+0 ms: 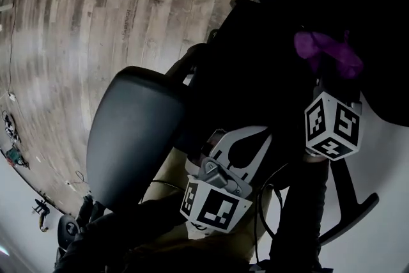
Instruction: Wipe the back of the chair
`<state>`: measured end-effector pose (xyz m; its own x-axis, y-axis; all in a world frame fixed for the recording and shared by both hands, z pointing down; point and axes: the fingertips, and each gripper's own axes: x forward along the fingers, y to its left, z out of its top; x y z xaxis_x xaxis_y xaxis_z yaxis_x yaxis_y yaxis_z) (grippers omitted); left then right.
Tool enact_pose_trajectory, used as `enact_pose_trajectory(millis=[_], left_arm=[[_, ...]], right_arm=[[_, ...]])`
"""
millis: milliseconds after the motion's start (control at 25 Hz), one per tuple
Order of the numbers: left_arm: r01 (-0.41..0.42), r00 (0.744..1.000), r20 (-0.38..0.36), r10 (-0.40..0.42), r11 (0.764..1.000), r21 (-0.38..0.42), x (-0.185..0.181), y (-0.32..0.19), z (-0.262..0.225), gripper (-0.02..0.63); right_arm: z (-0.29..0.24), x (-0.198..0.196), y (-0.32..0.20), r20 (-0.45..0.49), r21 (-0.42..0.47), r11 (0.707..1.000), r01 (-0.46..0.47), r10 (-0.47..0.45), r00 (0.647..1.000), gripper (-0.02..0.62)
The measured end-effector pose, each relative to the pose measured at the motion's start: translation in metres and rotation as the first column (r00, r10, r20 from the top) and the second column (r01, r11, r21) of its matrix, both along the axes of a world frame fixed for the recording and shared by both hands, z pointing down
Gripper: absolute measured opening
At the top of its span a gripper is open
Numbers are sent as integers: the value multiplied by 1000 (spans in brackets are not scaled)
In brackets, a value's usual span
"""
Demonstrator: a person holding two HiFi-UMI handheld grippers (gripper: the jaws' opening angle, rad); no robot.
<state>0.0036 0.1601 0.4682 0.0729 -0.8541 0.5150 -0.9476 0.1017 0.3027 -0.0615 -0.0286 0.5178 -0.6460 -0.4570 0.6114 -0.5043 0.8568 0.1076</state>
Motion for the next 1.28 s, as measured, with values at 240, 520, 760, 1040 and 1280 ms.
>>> enact_pose_trajectory(millis=[240, 520, 760, 1040, 1280], left_arm=[[45, 999, -12, -45, 999, 6, -19, 22, -2, 0], [31, 999, -20, -31, 1000, -3, -30, 32, 0, 0], [35, 999, -33, -35, 999, 12, -31, 34, -3, 0], [12, 998, -55, -12, 1000, 12, -23, 33, -3, 0], [-21, 999, -48, 21, 1000, -3, -21, 43, 6, 0]], right_arm=[[-3, -41, 28, 10, 13, 997, 70, -70, 998, 63], [-3, -73, 54, 30, 6, 992, 127, -127, 991, 63], [-2, -99, 76, 45, -12, 981, 195, -195, 980, 63], [2, -118, 88, 69, -27, 970, 242, -240, 968, 63], [11, -122, 100, 96, -24, 968, 250, -246, 964, 63]])
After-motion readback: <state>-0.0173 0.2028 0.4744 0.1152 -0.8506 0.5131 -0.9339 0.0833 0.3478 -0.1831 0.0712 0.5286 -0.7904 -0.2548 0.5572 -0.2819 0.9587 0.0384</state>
